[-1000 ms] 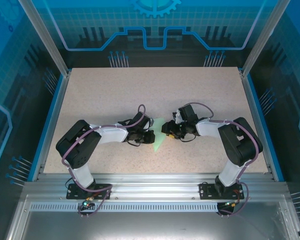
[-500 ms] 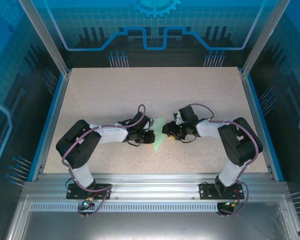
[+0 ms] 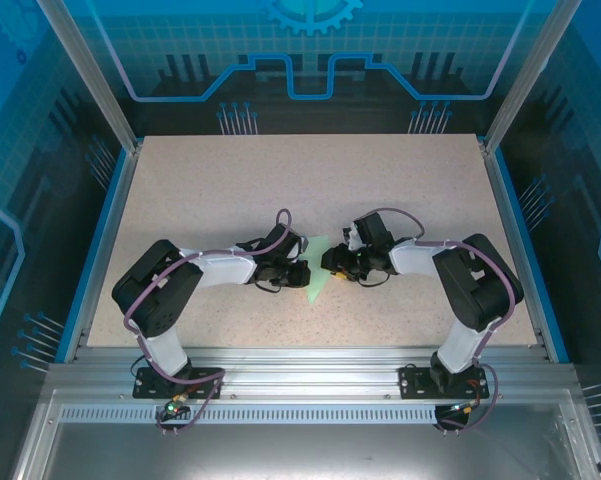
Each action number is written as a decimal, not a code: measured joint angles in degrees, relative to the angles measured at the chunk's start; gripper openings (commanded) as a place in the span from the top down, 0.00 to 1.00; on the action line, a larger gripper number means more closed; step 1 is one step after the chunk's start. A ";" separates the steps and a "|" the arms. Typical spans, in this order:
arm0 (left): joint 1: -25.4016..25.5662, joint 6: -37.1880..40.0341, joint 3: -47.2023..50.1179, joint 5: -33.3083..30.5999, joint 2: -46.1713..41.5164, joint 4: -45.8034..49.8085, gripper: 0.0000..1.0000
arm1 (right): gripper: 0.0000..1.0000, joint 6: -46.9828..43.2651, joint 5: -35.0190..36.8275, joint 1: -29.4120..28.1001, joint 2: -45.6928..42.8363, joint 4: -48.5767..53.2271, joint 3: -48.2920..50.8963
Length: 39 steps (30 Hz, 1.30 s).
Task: Fold a paper plane with a square sheet of paper (pick it up from the middle)
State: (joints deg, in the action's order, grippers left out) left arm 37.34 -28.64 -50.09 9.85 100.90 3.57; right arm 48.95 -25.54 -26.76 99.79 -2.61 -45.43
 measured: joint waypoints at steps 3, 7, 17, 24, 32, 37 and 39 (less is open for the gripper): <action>0.00 0.00 0.00 0.00 0.00 0.00 0.88 | 0.57 0.15 -0.37 -0.15 0.04 -0.02 0.00; -0.02 0.00 0.04 0.00 0.00 -0.02 0.88 | 0.62 0.15 -0.87 -0.31 0.15 -0.17 0.00; -0.02 -0.02 0.42 0.00 -0.24 -0.59 0.86 | 0.71 -2.27 -3.21 -0.33 1.29 -0.37 -1.31; -0.07 -0.96 1.18 -0.04 -1.49 -0.59 0.79 | 0.84 -6.56 -3.61 -0.37 3.02 2.19 -3.26; -0.09 -2.40 4.68 -0.20 -7.61 -0.42 0.67 | 0.91 -6.05 -3.39 -1.25 3.43 2.89 -3.32; 1.31 -2.97 7.30 -1.62 -13.29 -0.24 0.62 | 0.91 -1.97 -1.38 -3.23 2.25 1.38 -2.14; 2.67 -3.02 8.20 -2.51 -15.43 -0.15 0.60 | 0.91 -0.20 -0.20 -4.09 1.07 1.31 -1.42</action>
State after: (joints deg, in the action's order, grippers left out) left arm 40.01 -31.66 -41.89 7.33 85.47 3.42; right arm 48.75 -25.74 -30.85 100.86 -1.30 -46.85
